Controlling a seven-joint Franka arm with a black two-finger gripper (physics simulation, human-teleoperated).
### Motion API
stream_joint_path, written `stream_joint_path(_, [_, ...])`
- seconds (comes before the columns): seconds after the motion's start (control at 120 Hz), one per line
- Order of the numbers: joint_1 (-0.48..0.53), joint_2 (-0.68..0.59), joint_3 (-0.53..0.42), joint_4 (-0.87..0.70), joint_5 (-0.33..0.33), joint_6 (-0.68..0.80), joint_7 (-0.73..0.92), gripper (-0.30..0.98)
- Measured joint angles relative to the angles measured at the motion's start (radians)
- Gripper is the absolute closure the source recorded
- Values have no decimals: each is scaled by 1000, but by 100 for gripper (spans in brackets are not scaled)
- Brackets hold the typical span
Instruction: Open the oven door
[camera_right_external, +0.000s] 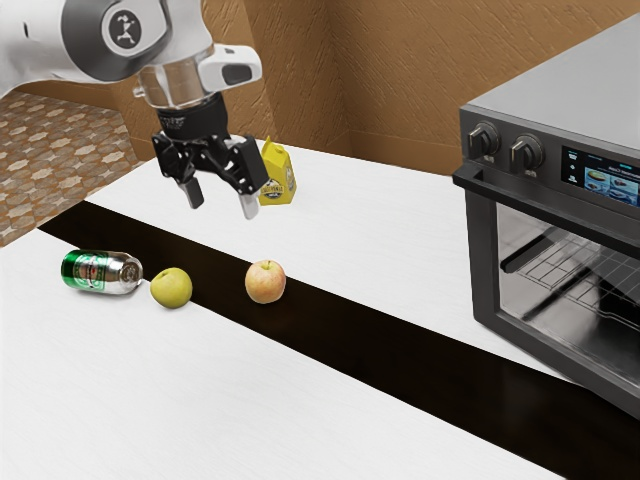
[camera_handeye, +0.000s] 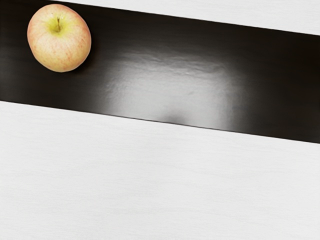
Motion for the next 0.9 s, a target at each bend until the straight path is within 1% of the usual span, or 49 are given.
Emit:
stream_joint_path(0.167, [0,1,3,6,-5,-3,-3,0])
stream_joint_path(0.233, [3,-85,5,59,-14,-5,12,0])
stream_joint_path(0.283, [17,-162,-4,82,-39,4,63,0])
stream_joint_path(0.325, [96,-217,-81,82,-78,4,151,0])
stream_joint_path(0.358, [113,-232,-147,82,-88,-4,217,0])
stream_joint_path(0.433, [29,-261,-317,67,-71,-11,361,0])
stream_joint_path(0.483, [-13,-319,-403,-21,-60,24,461,0])
stream_joint_path(0.533, [-20,-408,-444,-163,-64,88,563,0])
stream_joint_path(0.592, [-19,-482,-461,-313,-78,172,678,0])
stream_joint_path(0.633, [-36,-515,-469,-378,-95,233,755,0])
stream_joint_path(0.675, [-61,-515,-487,-403,-107,289,827,0])
stream_joint_path(0.75, [-79,-448,-549,-377,-120,369,947,0])
stream_joint_path(0.858, [-83,-290,-571,-255,-126,447,1090,0])
stream_joint_path(0.9, [-80,-252,-572,-228,-123,470,1138,0])
